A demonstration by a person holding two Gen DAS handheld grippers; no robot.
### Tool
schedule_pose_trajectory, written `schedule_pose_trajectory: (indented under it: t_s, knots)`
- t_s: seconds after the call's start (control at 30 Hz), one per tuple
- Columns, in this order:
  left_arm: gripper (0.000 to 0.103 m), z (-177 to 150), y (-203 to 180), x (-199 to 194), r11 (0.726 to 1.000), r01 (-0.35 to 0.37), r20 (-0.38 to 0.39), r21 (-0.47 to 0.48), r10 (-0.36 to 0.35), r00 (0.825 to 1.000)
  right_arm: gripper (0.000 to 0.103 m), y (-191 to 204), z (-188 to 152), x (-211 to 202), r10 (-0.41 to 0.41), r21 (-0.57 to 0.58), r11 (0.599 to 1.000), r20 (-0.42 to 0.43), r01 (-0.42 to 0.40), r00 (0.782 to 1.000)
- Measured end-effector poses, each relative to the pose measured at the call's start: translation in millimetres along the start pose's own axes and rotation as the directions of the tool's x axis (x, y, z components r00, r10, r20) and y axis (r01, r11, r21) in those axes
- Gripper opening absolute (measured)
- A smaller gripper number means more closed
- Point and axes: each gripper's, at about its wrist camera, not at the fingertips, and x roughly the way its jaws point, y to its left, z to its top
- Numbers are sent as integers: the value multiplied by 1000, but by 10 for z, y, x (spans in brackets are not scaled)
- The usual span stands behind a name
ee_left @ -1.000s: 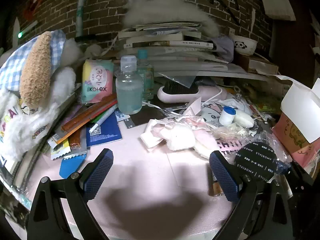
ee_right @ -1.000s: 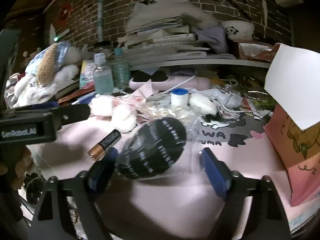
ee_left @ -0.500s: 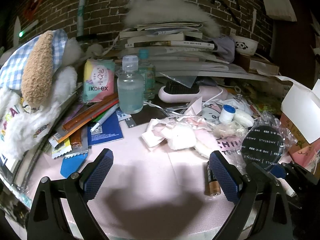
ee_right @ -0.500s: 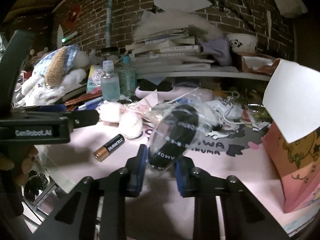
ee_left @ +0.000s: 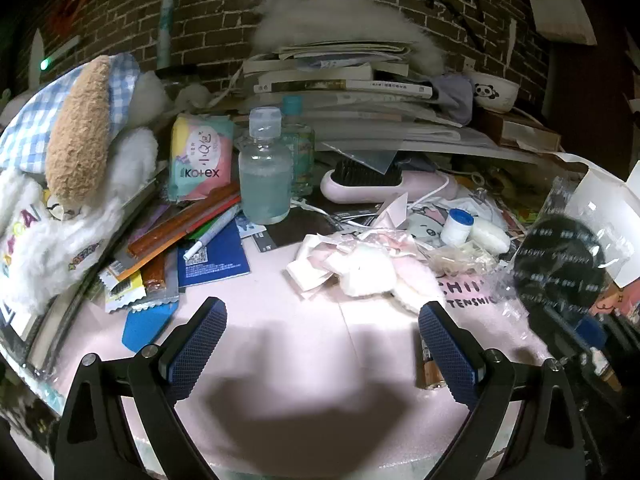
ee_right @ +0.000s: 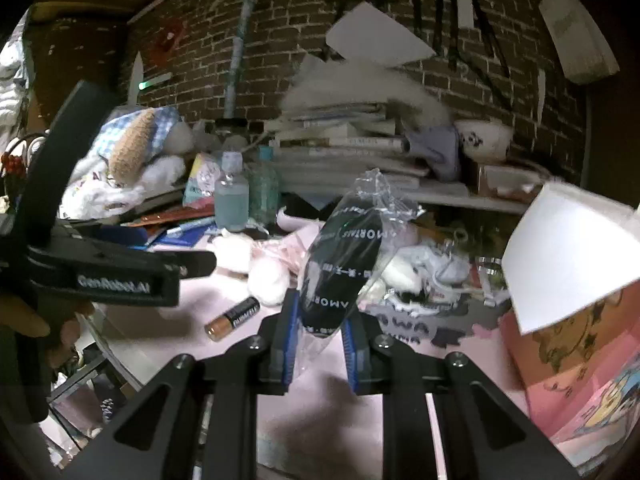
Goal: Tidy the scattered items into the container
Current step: 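Carry the black compact with the right tool into the white box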
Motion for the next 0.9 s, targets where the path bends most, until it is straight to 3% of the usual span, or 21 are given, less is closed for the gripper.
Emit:
schedule_pose_trajectory:
  t_s: [0.43, 0.67, 0.9]
  knots:
    - [96, 16, 20, -48, 1000, 3, 8, -3, -3, 1000, 17, 9, 564, -345, -24, -125, 991, 136, 42, 990]
    - [96, 38, -53, -55, 1000, 16, 10, 11, -16, 1000, 17, -397, 810, -451, -68, -68, 995, 79, 73, 995]
    - [96, 55, -121, -37, 999, 28, 7, 26, -28, 1000, 17, -1063, 942, -541, -77, 59, 995, -49, 80, 996]
